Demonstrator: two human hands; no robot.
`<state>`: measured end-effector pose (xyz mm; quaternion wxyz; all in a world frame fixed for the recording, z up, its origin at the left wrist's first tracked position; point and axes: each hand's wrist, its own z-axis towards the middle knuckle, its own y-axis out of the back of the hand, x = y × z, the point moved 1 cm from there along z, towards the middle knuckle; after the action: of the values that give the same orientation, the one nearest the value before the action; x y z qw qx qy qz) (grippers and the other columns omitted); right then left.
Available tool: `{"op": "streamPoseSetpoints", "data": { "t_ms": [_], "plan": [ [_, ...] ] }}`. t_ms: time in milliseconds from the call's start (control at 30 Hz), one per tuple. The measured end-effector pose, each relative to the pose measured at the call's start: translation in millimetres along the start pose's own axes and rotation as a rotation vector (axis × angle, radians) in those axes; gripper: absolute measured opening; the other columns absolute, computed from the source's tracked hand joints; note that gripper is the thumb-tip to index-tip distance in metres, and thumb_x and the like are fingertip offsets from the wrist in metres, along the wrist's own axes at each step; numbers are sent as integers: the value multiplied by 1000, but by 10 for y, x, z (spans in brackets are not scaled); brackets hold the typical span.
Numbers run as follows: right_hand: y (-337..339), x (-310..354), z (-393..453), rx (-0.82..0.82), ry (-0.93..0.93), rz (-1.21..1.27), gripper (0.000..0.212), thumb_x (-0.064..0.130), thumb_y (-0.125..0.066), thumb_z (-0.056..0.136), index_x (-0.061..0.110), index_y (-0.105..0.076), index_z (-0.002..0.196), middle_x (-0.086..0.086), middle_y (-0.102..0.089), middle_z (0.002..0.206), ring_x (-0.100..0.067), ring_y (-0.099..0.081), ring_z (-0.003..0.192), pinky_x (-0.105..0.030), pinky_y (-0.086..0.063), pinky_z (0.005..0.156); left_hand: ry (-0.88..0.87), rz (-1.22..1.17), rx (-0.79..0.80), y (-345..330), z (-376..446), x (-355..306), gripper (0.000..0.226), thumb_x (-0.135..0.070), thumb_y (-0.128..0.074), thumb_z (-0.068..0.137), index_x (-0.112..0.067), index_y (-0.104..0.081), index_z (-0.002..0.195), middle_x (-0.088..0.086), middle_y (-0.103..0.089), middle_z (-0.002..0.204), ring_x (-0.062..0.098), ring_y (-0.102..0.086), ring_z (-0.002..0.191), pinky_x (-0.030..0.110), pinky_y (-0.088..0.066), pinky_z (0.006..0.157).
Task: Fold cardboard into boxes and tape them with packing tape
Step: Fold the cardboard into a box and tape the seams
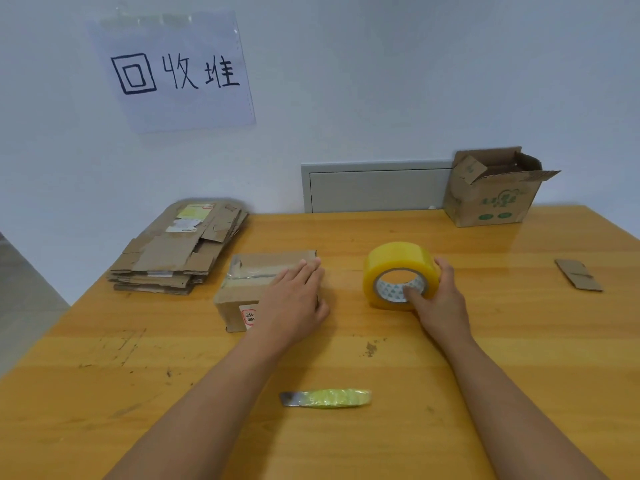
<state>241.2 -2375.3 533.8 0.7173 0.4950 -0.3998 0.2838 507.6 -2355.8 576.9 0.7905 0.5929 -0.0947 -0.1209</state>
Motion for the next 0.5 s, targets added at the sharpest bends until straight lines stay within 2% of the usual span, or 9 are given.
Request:
{"op": "streamPoseSetpoints", "data": {
  "t_ms": [67, 233, 300, 400, 500],
  "plan": [
    [15, 2, 4, 15, -19, -26, 66, 33, -69, 89, 27, -34, 145, -8, -61, 113, -34, -58, 103, -42, -48, 80, 18, 1, -7, 4, -19, 31, 59, -40, -44, 97, -20, -35, 152, -5, -25, 163, 15, -23, 150, 33, -18, 120],
    [39, 30, 38, -174, 3, 33, 48, 21, -63, 92, 22, -46, 137, -11, -59, 126, -34, -55, 112, -41, -46, 85, 44, 5, -37, 37, -150, 181, 56, -40, -55, 92, -19, -49, 143, -3, -42, 155, 19, -41, 142, 35, -32, 115],
    [24, 36, 31, -167, 5, 24, 49, 27, -64, 93, 22, -45, 138, -10, -59, 127, -34, -55, 113, -40, -45, 85, 54, 17, -28, 45, -166, 188, 54, -39, -53, 92, -19, -50, 143, -3, -42, 154, 18, -41, 141, 35, -33, 114],
    [13, 29, 19, -78, -29, -22, 62, 40, -68, 91, 24, -38, 142, -10, -61, 122, -35, -57, 110, -42, -48, 82, 65, 44, -14, 52, -136, 123, 53, -35, -49, 93, -15, -49, 142, 1, -42, 154, 19, -41, 141, 35, -31, 115],
    [38, 38, 27, -119, -41, -29, 54, 31, -64, 94, 20, -41, 141, -16, -61, 123, -39, -56, 110, -45, -48, 84, 117, 17, -29, 91, -175, 185, 53, -31, -52, 90, -15, -50, 140, 1, -46, 152, 18, -45, 138, 33, -35, 112]
  ]
}}
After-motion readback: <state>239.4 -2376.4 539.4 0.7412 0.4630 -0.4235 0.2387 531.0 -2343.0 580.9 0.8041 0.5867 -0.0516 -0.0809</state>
